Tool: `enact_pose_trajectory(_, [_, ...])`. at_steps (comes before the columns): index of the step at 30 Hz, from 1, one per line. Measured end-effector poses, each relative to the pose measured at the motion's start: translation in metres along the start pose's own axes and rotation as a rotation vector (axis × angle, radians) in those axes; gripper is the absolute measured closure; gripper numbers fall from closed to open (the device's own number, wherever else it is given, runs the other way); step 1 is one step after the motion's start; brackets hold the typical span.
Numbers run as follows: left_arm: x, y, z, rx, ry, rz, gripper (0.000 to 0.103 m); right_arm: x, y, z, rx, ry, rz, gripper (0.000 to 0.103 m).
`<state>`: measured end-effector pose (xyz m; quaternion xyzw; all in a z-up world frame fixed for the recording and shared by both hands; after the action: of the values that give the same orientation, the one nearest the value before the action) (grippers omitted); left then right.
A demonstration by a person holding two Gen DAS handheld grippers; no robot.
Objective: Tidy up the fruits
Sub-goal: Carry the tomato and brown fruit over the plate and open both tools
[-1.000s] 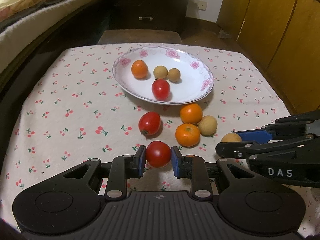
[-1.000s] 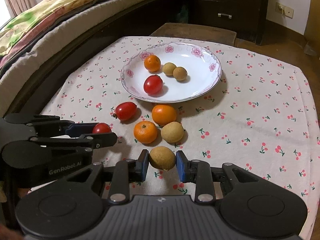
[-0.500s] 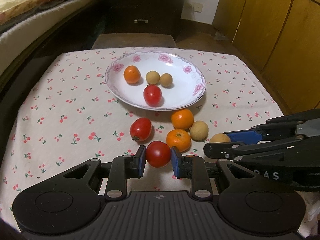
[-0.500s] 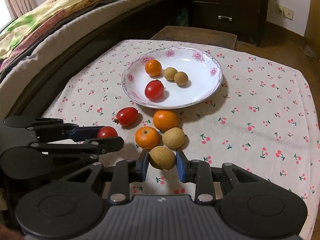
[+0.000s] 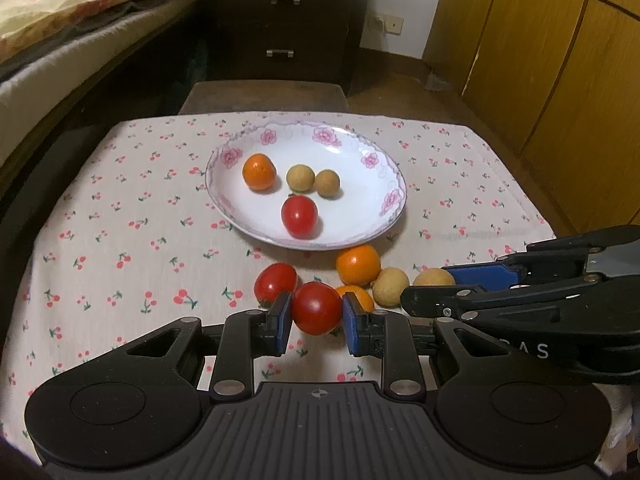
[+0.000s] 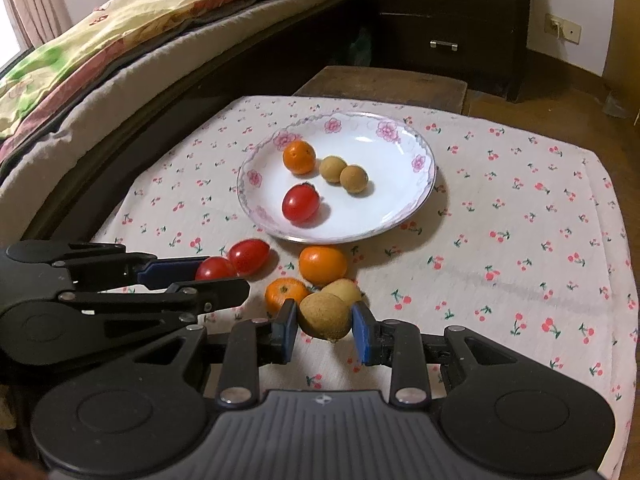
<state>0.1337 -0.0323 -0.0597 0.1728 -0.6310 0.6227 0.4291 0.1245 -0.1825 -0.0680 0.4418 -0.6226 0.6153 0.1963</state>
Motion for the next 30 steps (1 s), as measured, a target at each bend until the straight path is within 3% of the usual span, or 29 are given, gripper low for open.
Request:
enact_pose_trajectory(14, [-0.018, -0.05, -0.009, 0.019, -0.016, 0.04, 0.071, -0.011, -0.05, 0.015, -0.032, 0.0, 0.059, 0.072])
enact_pose_trajectory(30, [-0.058, -0.057, -0.027, 0.053, -0.039, -0.009, 0.07, -0.056, -0.067, 0.027, -0.03, -0.016, 0.033, 0.071])
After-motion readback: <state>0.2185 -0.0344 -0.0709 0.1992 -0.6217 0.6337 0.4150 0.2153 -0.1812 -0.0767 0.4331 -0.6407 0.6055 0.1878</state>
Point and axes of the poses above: each gripper's, at about its wrist camera, not at the fingertips, and x roughly against the way its jaws point, z to its right, y to its underside, the point moved 8 cm from there along -x, roughly the way its jaws point, and after that the axes turned 2 degrees about y, right-handed, at the moved point
